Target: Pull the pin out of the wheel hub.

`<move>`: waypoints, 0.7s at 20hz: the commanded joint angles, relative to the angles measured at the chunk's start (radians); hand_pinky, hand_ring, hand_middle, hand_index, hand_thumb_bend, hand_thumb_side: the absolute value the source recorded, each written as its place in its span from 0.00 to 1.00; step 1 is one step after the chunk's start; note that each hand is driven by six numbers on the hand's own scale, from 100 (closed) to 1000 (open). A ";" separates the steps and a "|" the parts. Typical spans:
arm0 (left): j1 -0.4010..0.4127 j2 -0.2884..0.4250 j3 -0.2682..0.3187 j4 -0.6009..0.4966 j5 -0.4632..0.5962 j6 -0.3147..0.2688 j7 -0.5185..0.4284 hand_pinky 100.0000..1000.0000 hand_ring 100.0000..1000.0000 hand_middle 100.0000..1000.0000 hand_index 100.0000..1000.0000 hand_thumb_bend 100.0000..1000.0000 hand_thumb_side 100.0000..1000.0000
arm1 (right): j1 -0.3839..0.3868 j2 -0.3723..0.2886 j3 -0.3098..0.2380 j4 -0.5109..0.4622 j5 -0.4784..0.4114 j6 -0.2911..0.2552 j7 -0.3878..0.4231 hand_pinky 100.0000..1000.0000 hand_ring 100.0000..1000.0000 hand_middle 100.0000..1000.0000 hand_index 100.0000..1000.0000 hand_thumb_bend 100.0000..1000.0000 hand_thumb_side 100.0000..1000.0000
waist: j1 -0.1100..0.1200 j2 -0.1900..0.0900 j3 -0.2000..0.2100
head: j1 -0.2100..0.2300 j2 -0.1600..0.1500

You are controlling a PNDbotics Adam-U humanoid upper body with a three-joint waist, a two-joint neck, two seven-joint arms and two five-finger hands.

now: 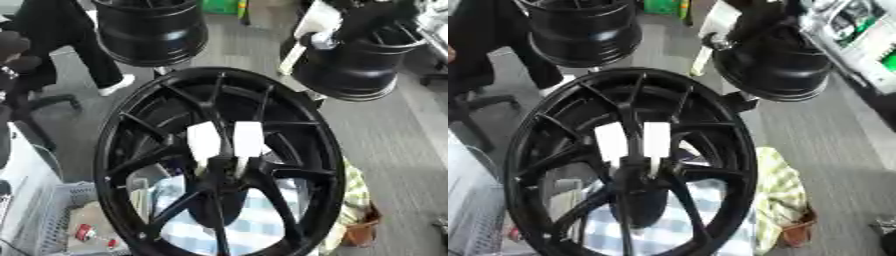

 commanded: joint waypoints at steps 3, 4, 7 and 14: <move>-0.008 0.014 0.009 -0.016 -0.011 -0.003 0.001 0.76 0.79 0.69 0.80 0.00 0.66 | 0.012 -0.091 -0.160 0.238 0.074 -0.039 -0.120 0.60 0.38 0.17 0.35 0.28 0.00 | 0.007 -0.008 -0.007 | 0.012 -0.009; -0.007 0.015 0.010 -0.016 -0.012 -0.003 0.002 0.76 0.79 0.69 0.80 0.00 0.66 | 0.015 -0.098 -0.180 0.291 0.092 -0.049 -0.124 0.61 0.39 0.19 0.37 0.28 0.00 | 0.008 -0.008 -0.008 | 0.014 -0.009; -0.005 0.015 0.012 -0.016 -0.015 -0.004 0.004 0.76 0.79 0.69 0.80 0.00 0.66 | 0.016 -0.110 -0.253 0.455 0.169 -0.073 -0.164 0.61 0.40 0.20 0.38 0.27 0.00 | 0.011 -0.008 -0.012 | 0.020 -0.006; -0.002 0.015 0.012 -0.016 -0.018 -0.007 0.006 0.76 0.79 0.69 0.80 0.00 0.66 | -0.060 -0.084 -0.361 0.784 0.370 -0.124 -0.255 0.69 0.58 0.51 0.64 0.36 0.00 | 0.020 -0.009 -0.018 | 0.031 -0.005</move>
